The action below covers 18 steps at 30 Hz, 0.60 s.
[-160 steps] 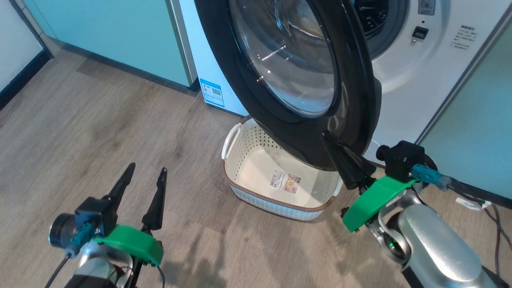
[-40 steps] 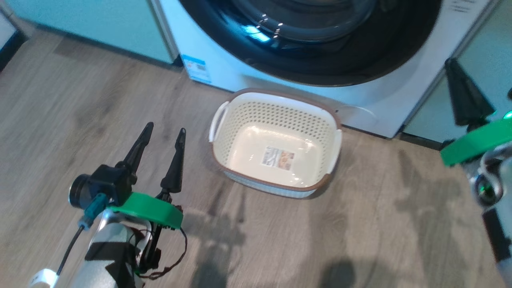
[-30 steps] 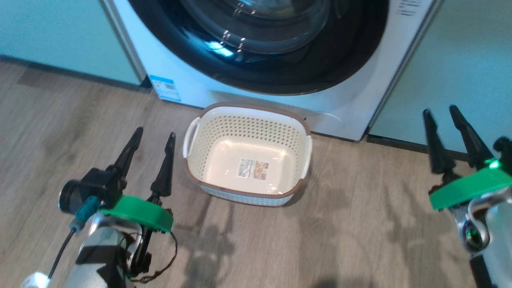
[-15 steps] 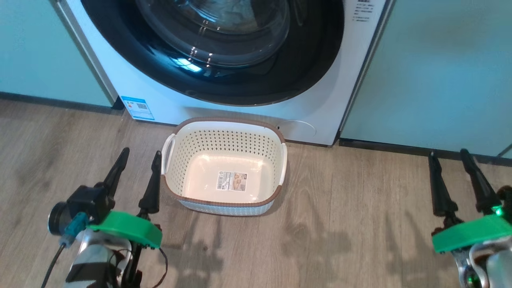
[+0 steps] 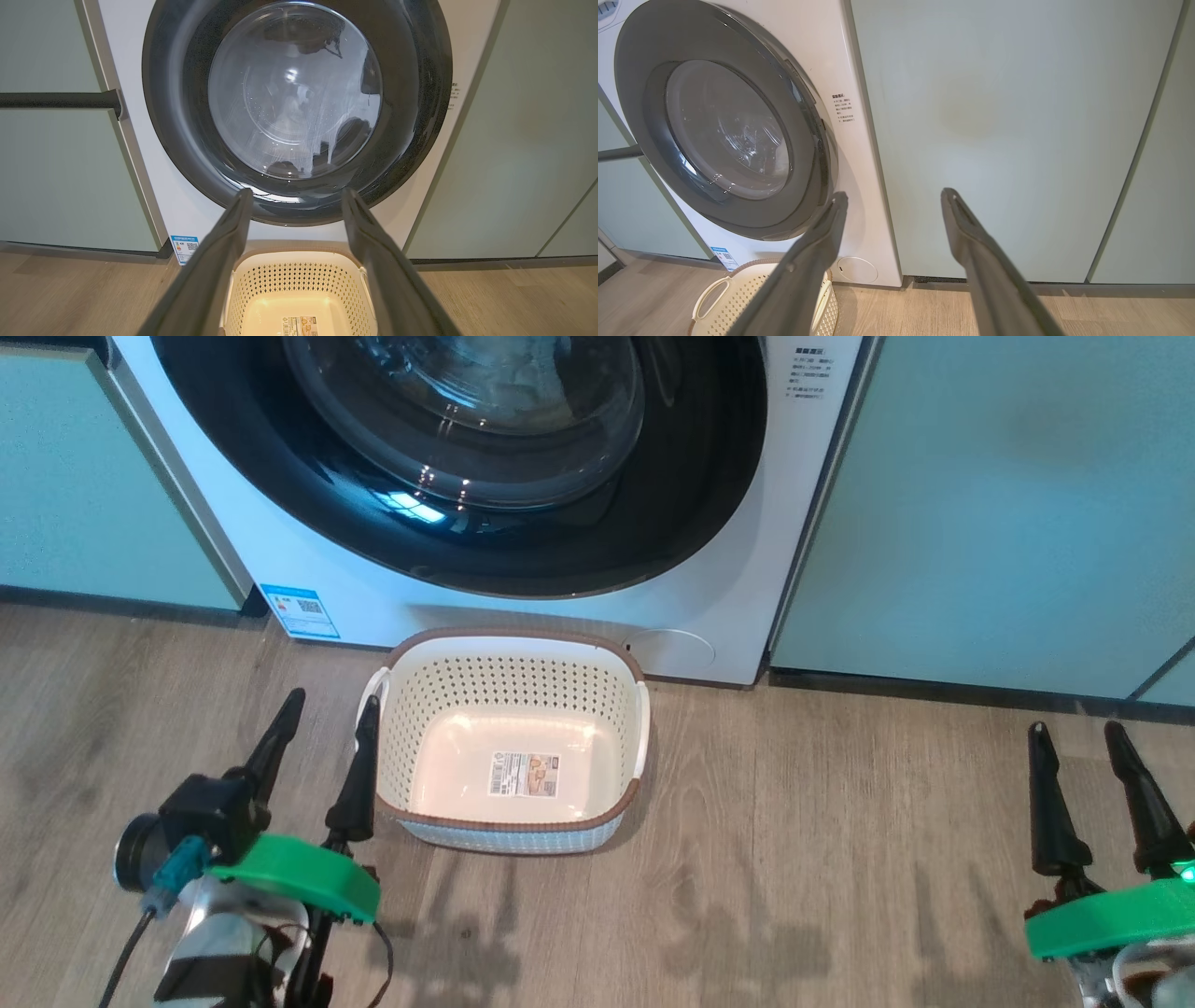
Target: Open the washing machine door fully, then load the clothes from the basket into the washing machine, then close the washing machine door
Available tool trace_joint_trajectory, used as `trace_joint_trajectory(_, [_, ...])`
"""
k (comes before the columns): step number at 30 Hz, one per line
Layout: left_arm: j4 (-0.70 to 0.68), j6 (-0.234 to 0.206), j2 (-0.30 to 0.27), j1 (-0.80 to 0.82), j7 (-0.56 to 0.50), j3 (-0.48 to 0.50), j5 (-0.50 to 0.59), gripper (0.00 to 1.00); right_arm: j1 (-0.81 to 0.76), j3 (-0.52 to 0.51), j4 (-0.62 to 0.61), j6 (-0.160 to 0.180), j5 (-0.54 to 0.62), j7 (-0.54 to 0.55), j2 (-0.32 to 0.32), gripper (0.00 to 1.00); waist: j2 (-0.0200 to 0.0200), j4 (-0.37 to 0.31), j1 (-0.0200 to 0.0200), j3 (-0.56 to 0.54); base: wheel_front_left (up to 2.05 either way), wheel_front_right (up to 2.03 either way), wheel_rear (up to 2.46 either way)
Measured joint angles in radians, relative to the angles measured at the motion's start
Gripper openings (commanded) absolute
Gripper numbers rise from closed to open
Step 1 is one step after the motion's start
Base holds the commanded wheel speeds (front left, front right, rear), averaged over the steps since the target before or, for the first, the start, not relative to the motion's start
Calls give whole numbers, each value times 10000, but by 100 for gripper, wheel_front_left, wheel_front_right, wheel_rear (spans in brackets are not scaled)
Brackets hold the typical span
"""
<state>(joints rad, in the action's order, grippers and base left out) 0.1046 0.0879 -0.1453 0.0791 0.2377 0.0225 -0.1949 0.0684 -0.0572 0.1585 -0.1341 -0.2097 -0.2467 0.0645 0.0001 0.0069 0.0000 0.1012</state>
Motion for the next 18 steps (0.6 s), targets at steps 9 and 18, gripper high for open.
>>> trace_joint_trajectory(9, [-31, -46, -40, -212, -90, -169, -100, 100, -124, -140, -105, 0, 46, 73, -79, 100, 0, -76, 1, -163, 0, 0, 0])
trace_joint_trajectory(18, [-65, -128, -56, -364, -100, -251, -102, 100, -430, -178, -151, 0, 71, 157, -123, 100, 0, -138, 1, -240, 0, 0, 0])
